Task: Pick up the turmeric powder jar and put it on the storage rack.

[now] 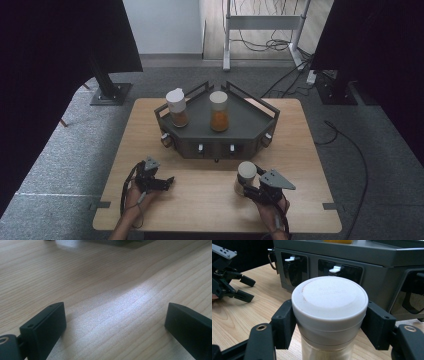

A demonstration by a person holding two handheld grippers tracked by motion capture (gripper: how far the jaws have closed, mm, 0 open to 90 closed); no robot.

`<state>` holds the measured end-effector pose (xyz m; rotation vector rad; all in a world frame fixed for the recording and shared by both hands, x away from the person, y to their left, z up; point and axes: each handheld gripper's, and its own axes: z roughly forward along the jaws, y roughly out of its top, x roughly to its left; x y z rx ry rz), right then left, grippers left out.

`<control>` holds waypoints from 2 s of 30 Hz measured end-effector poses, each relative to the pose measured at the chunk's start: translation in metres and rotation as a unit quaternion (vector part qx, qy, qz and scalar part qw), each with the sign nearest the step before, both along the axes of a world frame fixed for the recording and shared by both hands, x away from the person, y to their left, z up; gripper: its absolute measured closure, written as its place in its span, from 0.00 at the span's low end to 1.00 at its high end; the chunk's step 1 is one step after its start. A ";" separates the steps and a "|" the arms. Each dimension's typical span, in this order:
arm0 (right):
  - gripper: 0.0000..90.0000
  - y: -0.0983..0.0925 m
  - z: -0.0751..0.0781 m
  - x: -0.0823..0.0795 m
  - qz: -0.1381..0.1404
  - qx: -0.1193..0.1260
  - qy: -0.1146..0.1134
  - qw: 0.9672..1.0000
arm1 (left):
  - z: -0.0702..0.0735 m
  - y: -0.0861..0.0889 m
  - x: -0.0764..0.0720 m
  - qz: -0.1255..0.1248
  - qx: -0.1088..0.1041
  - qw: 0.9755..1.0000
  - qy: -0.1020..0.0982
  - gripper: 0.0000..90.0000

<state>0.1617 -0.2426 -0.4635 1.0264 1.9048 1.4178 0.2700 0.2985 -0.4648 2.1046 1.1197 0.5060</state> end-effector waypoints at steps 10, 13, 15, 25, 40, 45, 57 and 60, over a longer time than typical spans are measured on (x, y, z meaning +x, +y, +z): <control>0.37 0.000 0.003 -0.001 0.005 -0.004 -0.004 1.000 | 0.000 0.000 0.000 0.000 0.000 1.000 0.000 0.04; 0.37 0.000 0.005 0.000 0.007 -0.003 -0.004 1.000 | 0.000 0.000 0.000 0.000 0.000 1.000 0.000 0.04; 0.37 0.001 0.006 0.000 0.008 -0.004 -0.006 1.000 | 0.000 0.000 0.000 0.000 0.000 1.000 0.000 0.04; 0.37 0.003 0.010 0.000 0.010 -0.001 -0.009 1.000 | 0.000 0.000 0.000 0.000 0.000 1.000 0.000 0.04; 0.37 0.006 0.028 0.008 0.010 0.002 -0.013 1.000 | 0.000 0.000 0.000 0.000 0.000 1.000 0.000 0.04; 0.37 0.005 0.035 0.012 0.014 0.005 -0.011 1.000 | 0.000 0.000 0.000 0.000 0.000 1.000 0.000 0.04; 0.37 0.005 0.042 0.014 0.015 0.005 -0.017 1.000 | 0.000 0.000 0.000 0.000 0.000 1.000 0.000 0.04; 0.37 0.004 0.043 0.014 0.014 0.006 -0.019 1.000 | 0.000 0.000 0.000 0.000 0.000 1.000 0.000 0.04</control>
